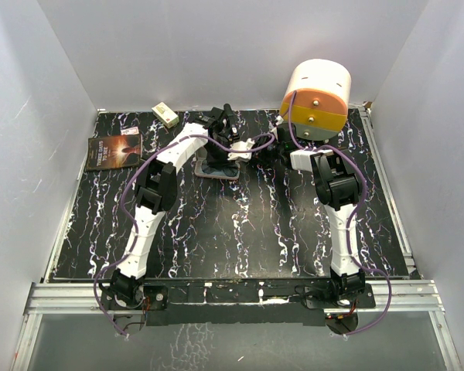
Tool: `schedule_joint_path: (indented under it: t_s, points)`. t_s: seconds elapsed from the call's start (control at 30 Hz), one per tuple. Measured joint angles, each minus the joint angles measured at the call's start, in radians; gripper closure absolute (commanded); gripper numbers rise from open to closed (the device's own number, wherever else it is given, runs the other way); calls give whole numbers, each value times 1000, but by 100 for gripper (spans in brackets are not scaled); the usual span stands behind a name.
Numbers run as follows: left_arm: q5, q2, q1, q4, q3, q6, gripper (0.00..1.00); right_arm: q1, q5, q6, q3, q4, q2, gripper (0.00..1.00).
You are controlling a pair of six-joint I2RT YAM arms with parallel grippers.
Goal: Organize the sunglasses
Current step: Place the sunglasses in the sunglasses case.
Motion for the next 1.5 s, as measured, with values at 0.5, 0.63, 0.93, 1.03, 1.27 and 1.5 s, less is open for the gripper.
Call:
schedule_joint_path:
  t_s: [0.5, 0.63, 0.93, 1.03, 1.27, 1.5]
  points:
    - [-31, -10, 0, 33, -47, -63, 54, 0, 0, 0, 0, 0, 0, 80]
    - [-38, -31, 0, 70, -85, -86, 47, 0, 0, 0, 0, 0, 0, 80]
    - [-52, -82, 0, 153, -162, -128, 34, 0, -2, 4, 0, 3, 0, 76]
    - [-57, -113, 0, 187, -192, -135, 33, 0, -2, 5, -1, 4, -1, 75]
    - [-58, -135, 4, 206, -232, -152, 33, 0, -1, 6, -8, 8, -4, 75]
    - [-61, -170, 4, 231, -281, -170, 32, 0, 0, 14, -18, 11, -10, 75]
